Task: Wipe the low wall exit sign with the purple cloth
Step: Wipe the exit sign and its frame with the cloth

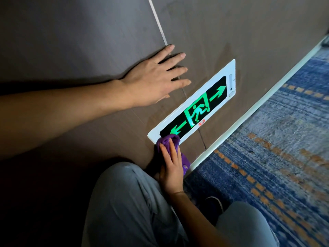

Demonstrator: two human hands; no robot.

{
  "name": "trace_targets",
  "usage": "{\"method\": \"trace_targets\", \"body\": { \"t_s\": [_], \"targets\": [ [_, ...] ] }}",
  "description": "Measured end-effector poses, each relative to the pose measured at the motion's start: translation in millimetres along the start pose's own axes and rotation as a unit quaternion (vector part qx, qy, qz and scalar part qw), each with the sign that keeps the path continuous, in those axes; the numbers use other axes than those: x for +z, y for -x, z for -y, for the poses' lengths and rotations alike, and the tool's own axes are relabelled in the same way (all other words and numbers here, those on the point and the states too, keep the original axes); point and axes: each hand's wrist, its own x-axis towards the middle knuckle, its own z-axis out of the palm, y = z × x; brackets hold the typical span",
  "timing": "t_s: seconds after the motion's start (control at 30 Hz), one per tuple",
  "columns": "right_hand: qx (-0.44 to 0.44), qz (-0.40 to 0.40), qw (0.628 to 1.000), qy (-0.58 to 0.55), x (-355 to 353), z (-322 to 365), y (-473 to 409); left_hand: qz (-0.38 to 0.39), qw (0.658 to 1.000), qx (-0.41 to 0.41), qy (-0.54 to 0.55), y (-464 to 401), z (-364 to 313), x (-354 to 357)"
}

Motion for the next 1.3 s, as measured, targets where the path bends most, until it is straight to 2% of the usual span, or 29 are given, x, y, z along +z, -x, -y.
{"method": "trace_targets", "body": {
  "t_s": [0.13, 0.3, 0.4, 0.47, 0.5, 0.53, 0.6, 0.63, 0.67, 0.7, 0.83, 0.97, 1.07, 1.17, 1.27, 1.3],
  "targets": [
    [0.081, -0.004, 0.997, 0.015, -6.2, -31.7, 2.1, 0.018, 1.0, -0.004, 0.018, 4.5, -3.8, -5.2],
    [0.209, -0.134, 0.968, -0.033, -52.0, -47.6, -28.9, 0.002, 0.998, -0.026, 0.059, 8.2, -5.0, -8.8],
    [0.185, -0.173, 0.963, -0.091, -95.8, -33.0, -49.4, -0.076, 0.973, -0.067, 0.207, 8.6, -19.0, -10.7],
    [0.156, -0.197, 0.959, -0.134, -125.6, -15.6, -62.0, -0.132, 0.924, -0.121, 0.339, 4.4, -32.9, -11.6],
    [0.148, -0.208, 0.954, -0.155, -140.7, -7.3, -68.2, -0.137, 0.89, -0.16, 0.404, -0.8, -41.3, -12.5],
    [0.145, -0.217, 0.949, -0.175, -156.3, -0.1, -74.6, -0.119, 0.851, -0.197, 0.473, -8.1, -51.4, -14.4],
    [0.137, -0.232, 0.94, -0.209, -187.2, 9.1, -87.6, -0.062, 0.748, -0.243, 0.614, -25.8, -71.4, -18.3],
    [0.132, -0.232, 0.938, -0.222, -201.3, 12.1, -92.8, -0.041, 0.695, -0.244, 0.675, -35.2, -80.7, -19.1],
    [0.124, -0.228, 0.937, -0.234, -214.3, 15.9, -96.5, -0.03, 0.658, -0.237, 0.714, -43.2, -90.6, -20.6],
    [0.112, -0.225, 0.936, -0.246, -226.0, 20.1, -100.0, -0.026, 0.641, -0.232, 0.731, -50.3, -100.0, -23.5],
    [0.114, -0.218, 0.925, -0.291, -253.9, 32.9, -101.6, -0.072, 0.619, -0.224, 0.749, -70.8, -125.6, -36.2],
    [0.133, -0.201, 0.904, -0.352, -275.8, 37.2, -115.8, -0.078, 0.544, -0.237, 0.801, -90.6, -119.4, -27.7],
    [0.162, -0.195, 0.89, -0.378, -290.9, 44.2, -133.3, -0.081, 0.49, -0.184, 0.848, -101.0, -116.0, -21.8],
    [0.148, -0.2, 0.904, -0.347, -298.9, 49.8, -145.5, -0.09, 0.447, -0.178, 0.872, -109.8, -117.0, -19.1],
    [0.135, -0.241, 0.935, -0.223, -300.6, 56.6, -154.1, -0.08, 0.366, -0.209, 0.903, -116.8, -114.6, -23.8],
    [0.145, -0.246, 0.937, -0.199, -302.5, 59.9, -149.7, -0.081, 0.356, -0.213, 0.906, -116.2, -115.9, -27.9]
  ]
}}
